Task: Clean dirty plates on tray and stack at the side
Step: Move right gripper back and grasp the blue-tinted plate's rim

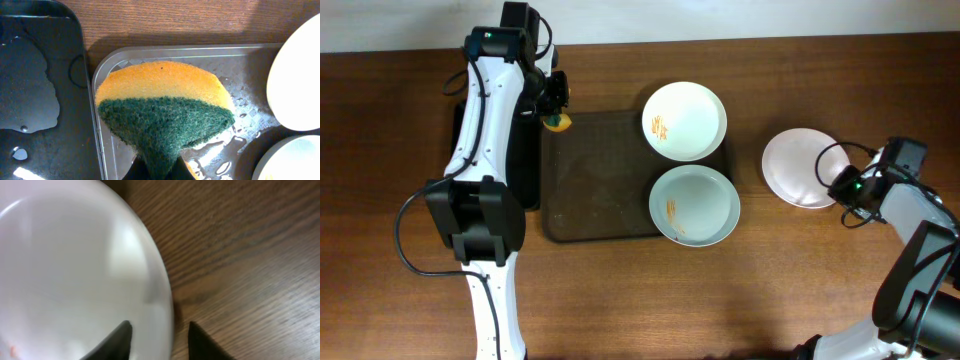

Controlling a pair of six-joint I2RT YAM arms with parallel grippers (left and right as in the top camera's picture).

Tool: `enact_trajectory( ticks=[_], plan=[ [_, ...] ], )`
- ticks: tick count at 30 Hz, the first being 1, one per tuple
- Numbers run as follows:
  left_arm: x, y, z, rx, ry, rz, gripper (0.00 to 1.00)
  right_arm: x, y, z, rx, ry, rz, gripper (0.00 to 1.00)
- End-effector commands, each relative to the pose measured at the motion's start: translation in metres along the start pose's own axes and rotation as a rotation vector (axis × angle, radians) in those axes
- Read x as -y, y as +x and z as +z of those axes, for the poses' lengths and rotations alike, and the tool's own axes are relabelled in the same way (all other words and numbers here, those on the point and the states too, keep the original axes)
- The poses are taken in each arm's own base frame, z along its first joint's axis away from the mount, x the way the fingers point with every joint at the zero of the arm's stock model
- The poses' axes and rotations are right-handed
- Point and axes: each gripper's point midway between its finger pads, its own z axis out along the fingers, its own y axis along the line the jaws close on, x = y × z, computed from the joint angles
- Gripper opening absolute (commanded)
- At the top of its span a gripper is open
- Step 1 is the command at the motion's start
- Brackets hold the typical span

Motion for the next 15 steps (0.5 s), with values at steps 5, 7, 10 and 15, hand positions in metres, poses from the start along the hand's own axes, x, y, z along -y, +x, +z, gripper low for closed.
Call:
enact_trajectory(
  ticks=[5,7,10,15],
  plan=[
    [0.005,-0.002,-0.003,0.013,0.01,0.027,0.01,-0.046,-0.027,-0.078,0.05,-0.146,-0.024,0.74],
    [0.005,-0.002,-0.003,0.013,0.01,0.027,0.01,-0.054,-0.031,-0.109,0.064,-0.161,-0.034,0.77],
    [0.005,-0.003,-0.003,0.016,0.011,0.028,0.01,-0.075,-0.016,-0.148,0.044,-0.198,-0.076,0.76],
    [0.005,-0.003,-0.003,0.016,0.011,0.028,0.01,-0.102,0.056,-0.144,-0.179,-0.191,-0.177,0.66]
  ],
)
